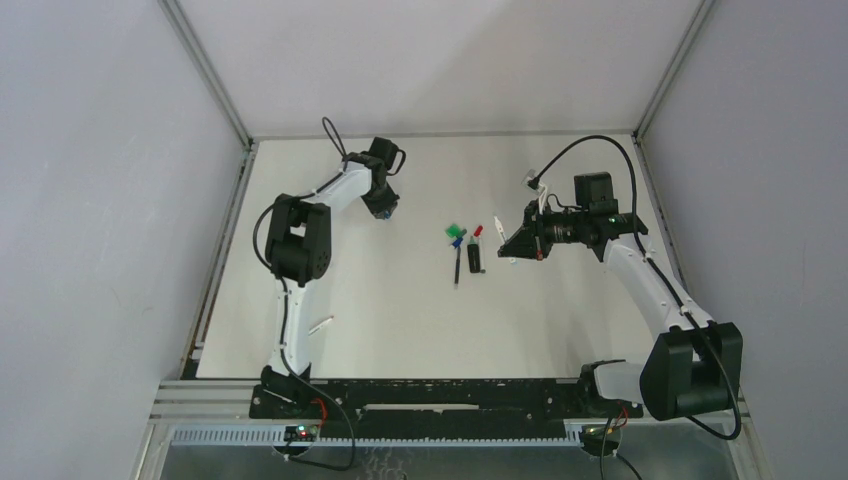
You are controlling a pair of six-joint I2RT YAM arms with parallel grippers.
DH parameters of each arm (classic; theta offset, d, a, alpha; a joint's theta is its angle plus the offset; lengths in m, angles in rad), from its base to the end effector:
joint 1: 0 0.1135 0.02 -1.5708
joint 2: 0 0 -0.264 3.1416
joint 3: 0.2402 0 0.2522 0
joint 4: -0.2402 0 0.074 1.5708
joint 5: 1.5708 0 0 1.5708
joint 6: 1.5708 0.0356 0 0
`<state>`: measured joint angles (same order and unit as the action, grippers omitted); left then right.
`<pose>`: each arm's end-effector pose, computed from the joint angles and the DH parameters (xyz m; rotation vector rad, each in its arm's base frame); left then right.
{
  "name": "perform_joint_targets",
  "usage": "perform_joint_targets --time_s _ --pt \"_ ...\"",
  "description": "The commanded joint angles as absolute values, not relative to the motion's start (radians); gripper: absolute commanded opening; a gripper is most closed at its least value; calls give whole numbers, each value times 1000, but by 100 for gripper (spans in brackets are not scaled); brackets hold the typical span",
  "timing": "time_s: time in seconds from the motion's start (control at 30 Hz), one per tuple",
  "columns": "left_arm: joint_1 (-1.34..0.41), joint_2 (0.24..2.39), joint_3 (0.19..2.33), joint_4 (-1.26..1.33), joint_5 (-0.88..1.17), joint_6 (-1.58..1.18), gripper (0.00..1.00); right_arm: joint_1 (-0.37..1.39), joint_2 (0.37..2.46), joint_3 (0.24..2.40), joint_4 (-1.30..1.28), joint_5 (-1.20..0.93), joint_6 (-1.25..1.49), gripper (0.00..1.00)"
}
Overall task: Insert the pens into the pen caps
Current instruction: Move the pen cap to the center of the board.
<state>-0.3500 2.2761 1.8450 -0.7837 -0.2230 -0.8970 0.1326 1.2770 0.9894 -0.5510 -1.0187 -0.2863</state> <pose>0.4505 -0.1560 0.1648 -0.7886 2.6081 -0.0385 0.2512 0.0641 0.2853 -0.8827 1.9747 1.1156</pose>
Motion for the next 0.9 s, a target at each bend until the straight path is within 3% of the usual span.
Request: perform_joint_targets --time_s 0.0,0.4,0.87 --pt "-345 2281 1869 -776 -196 -870 26 129 1247 1022 -543 -1028 -304 4" --pt "-350 2204 1762 -734 -183 -782 9 129 1246 1023 -543 -1030 -305 4" --pt "-403 2003 1472 -621 -141 -572 6 130 1244 1023 -544 -1033 -305 4"
